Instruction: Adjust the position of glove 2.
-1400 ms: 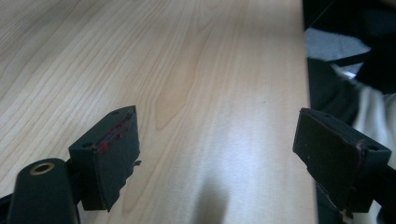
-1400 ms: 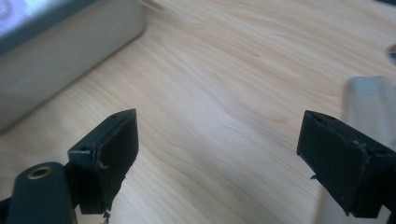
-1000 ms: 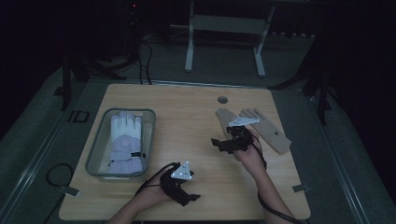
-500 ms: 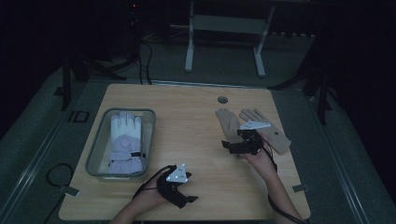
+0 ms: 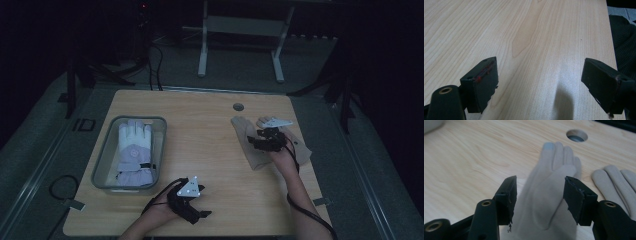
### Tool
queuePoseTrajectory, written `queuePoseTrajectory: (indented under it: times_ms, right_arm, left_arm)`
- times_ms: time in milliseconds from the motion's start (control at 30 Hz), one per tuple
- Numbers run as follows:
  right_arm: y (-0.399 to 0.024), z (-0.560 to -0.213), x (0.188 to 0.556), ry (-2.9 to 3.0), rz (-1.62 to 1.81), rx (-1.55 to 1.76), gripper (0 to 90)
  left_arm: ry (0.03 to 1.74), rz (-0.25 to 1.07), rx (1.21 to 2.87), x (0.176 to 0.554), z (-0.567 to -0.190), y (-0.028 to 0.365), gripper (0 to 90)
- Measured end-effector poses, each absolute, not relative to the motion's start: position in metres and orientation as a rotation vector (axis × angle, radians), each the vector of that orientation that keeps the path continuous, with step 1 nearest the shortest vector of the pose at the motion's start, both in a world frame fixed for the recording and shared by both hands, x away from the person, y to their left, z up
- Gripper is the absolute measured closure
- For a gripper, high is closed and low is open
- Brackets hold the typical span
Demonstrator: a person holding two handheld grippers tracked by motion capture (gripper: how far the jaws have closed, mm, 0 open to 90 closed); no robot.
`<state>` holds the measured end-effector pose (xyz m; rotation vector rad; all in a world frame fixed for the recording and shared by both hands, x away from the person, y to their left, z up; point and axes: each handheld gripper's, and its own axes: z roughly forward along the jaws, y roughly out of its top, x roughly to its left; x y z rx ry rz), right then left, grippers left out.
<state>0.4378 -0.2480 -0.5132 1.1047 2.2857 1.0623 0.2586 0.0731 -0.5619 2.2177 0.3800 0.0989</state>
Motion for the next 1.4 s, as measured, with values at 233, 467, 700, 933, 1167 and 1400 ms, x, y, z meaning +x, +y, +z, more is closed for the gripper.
queuePoseTrajectory:
  times_ms: [233, 467, 700, 933, 1167, 1400]
  right_arm:
    - [-0.248, -0.533, 0.457, 2.290, 0.989, 1.153, 48.2]
    - [-0.246, -0.553, 0.464, 2.325, 0.935, 1.168, 50.6]
    - [-0.246, -0.554, 0.461, 2.325, 0.967, 1.160, 64.6]
    - [-0.236, -0.553, 0.453, 2.270, 0.966, 1.236, 79.4]
    - [-0.208, -0.531, 0.435, 2.172, 1.053, 1.403, 80.2]
    - [-0.177, -0.511, 0.410, 2.042, 1.131, 1.520, 80.1]
  left_arm:
    - [0.381, 0.099, 2.214, 0.259, -0.562, 0.074, 14.3]
    - [0.381, 0.100, 2.219, 0.258, -0.563, 0.073, 14.3]
    - [0.374, 0.099, 2.231, 0.257, -0.564, 0.072, 14.3]
    - [0.378, 0.103, 2.230, 0.258, -0.563, 0.072, 14.4]
    - [0.387, 0.103, 2.213, 0.256, -0.561, 0.073, 14.4]
    - [0.390, 0.114, 2.218, 0.256, -0.561, 0.072, 14.3]
